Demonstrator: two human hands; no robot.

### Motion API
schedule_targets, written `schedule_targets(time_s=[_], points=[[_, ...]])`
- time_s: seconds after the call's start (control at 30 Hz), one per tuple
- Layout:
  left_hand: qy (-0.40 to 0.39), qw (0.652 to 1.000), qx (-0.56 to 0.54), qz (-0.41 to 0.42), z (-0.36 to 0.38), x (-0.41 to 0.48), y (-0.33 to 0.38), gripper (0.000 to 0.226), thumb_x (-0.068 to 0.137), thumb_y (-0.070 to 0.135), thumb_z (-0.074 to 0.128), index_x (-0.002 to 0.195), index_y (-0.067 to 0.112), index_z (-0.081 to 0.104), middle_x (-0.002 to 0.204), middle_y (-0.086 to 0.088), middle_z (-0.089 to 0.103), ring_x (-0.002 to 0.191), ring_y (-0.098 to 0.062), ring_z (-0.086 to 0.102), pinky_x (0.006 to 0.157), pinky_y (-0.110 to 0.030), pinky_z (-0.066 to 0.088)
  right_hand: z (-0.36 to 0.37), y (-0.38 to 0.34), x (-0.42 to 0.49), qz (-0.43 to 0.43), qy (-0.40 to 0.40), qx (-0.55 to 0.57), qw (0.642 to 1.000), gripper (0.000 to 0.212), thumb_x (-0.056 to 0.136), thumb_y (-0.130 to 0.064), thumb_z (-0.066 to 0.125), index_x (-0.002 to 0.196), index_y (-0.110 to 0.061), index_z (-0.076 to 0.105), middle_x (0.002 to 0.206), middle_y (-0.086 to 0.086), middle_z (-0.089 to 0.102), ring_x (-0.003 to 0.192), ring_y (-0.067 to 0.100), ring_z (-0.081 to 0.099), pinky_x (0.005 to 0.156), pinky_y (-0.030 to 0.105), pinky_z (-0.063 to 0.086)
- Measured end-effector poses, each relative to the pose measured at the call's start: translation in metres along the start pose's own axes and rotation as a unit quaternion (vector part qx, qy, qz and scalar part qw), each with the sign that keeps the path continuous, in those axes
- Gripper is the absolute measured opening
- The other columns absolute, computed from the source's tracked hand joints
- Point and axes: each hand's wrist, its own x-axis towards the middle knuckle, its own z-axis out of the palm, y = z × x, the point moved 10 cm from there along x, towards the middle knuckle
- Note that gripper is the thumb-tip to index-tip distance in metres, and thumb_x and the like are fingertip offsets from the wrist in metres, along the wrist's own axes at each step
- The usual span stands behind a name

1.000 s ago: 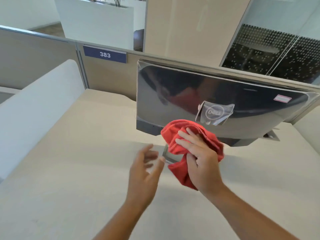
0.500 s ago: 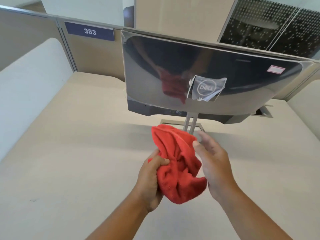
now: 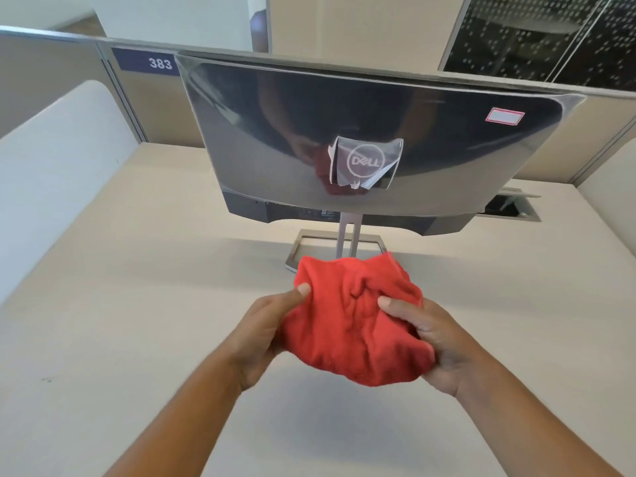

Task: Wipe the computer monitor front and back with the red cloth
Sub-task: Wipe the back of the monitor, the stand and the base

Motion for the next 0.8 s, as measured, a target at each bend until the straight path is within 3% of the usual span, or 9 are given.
schedule_targets(time_s=[0.13, 0.2, 0.3, 0.4, 0.47, 0.53, 0.67, 0.73, 0.8], points=[[0.007, 0.999, 0.043, -0.006, 0.010, 0.007, 0.003, 0.033, 0.090, 0.025, 0.064, 0.115, 0.005, 0.070, 0.114, -0.016, 0.072, 0.105, -0.028, 0.067, 0.098, -0.043, 0.049, -0.014, -0.022, 0.001, -0.044, -0.003, -0.016, 0.999, 0.037, 0.083, 0.004, 0.063, 0.118, -0.009, 0.065, 0.111, 0.010, 0.074, 0.097, 0.020, 0.072, 0.081, 0.029, 0.059], [0.014, 0.999, 0.019, 0.030, 0.015, 0.009, 0.011, 0.025, 0.094, 0.009, 0.057, 0.116, 0.009, 0.069, 0.112, -0.014, 0.073, 0.101, -0.027, 0.068, 0.090, -0.038, 0.055, -0.017, -0.035, 0.004, -0.071, -0.009, -0.032, 0.997, 0.035, 0.084, 0.008, 0.060, 0.115, -0.008, 0.067, 0.110, 0.013, 0.074, 0.096, 0.023, 0.073, 0.077, 0.031, 0.060], [0.018, 0.997, 0.001, 0.069, 0.023, 0.011, 0.019, 0.023, 0.091, -0.002, 0.056, 0.095, 0.010, 0.075, 0.101, -0.018, 0.073, 0.087, -0.025, 0.068, 0.069, -0.032, 0.059, -0.024, -0.041, 0.012, -0.056, -0.008, -0.002, 0.998, 0.025, 0.080, -0.004, 0.062, 0.102, 0.003, 0.070, 0.098, 0.021, 0.072, 0.084, 0.030, 0.071, 0.068, 0.035, 0.061], [0.050, 0.993, -0.044, 0.095, 0.020, 0.013, 0.027, 0.043, 0.094, -0.009, 0.048, 0.068, 0.016, 0.073, 0.117, -0.012, 0.070, 0.092, -0.026, 0.068, 0.056, -0.030, 0.056, -0.032, -0.041, 0.014, -0.045, 0.021, -0.002, 0.999, 0.035, 0.085, -0.006, 0.061, 0.116, 0.011, 0.060, 0.099, 0.022, 0.064, 0.083, 0.031, 0.063, 0.068, 0.036, 0.061], [0.071, 0.985, -0.117, 0.108, 0.021, 0.017, 0.028, 0.035, 0.094, -0.002, 0.050, 0.074, 0.019, 0.072, 0.106, -0.004, 0.073, 0.083, -0.020, 0.070, 0.052, -0.028, 0.056, -0.032, -0.042, 0.014, -0.049, 0.012, 0.004, 0.999, 0.046, 0.078, -0.012, 0.064, 0.117, 0.011, 0.060, 0.101, 0.022, 0.068, 0.084, 0.031, 0.066, 0.071, 0.036, 0.062], [0.087, 0.959, -0.247, 0.103, 0.026, 0.020, 0.018, 0.016, 0.089, 0.017, 0.057, 0.099, 0.015, 0.069, 0.093, -0.003, 0.074, 0.077, -0.015, 0.071, 0.060, -0.028, 0.059, -0.025, -0.046, 0.015, -0.068, -0.017, 0.031, 0.997, 0.051, 0.076, -0.016, 0.062, 0.119, 0.012, 0.060, 0.114, 0.023, 0.069, 0.100, 0.033, 0.069, 0.085, 0.040, 0.059], [0.059, 0.918, -0.392, -0.018, 0.061, 0.016, -0.031, 0.078, 0.080, 0.065, 0.063, 0.127, 0.003, 0.058, 0.121, -0.017, 0.065, 0.111, -0.031, 0.064, 0.098, -0.042, 0.051, -0.016, -0.052, 0.013, -0.136, -0.044, 0.041, 0.989, 0.034, 0.085, -0.001, 0.060, 0.118, 0.005, 0.066, 0.124, 0.023, 0.066, 0.114, 0.034, 0.064, 0.098, 0.044, 0.052], [0.044, 0.920, -0.389, -0.036, 0.073, 0.013, -0.038, 0.086, 0.075, 0.070, 0.065, 0.127, 0.001, 0.059, 0.120, -0.020, 0.065, 0.107, -0.033, 0.065, 0.094, -0.044, 0.053, -0.012, -0.050, 0.008, -0.163, -0.061, -0.055, 0.983, 0.031, 0.084, 0.014, 0.056, 0.107, 0.001, 0.073, 0.123, 0.013, 0.069, 0.114, 0.027, 0.065, 0.093, 0.039, 0.055], [0.062, 0.925, -0.374, -0.015, 0.073, 0.013, -0.033, 0.072, 0.082, 0.057, 0.066, 0.127, 0.001, 0.058, 0.114, -0.022, 0.068, 0.099, -0.033, 0.069, 0.085, -0.042, 0.058, -0.009, -0.052, -0.001, -0.211, -0.076, -0.203, 0.953, 0.038, 0.084, 0.019, 0.057, 0.099, -0.009, 0.079, 0.126, -0.006, 0.067, 0.121, 0.017, 0.062, 0.095, 0.035, 0.054]])
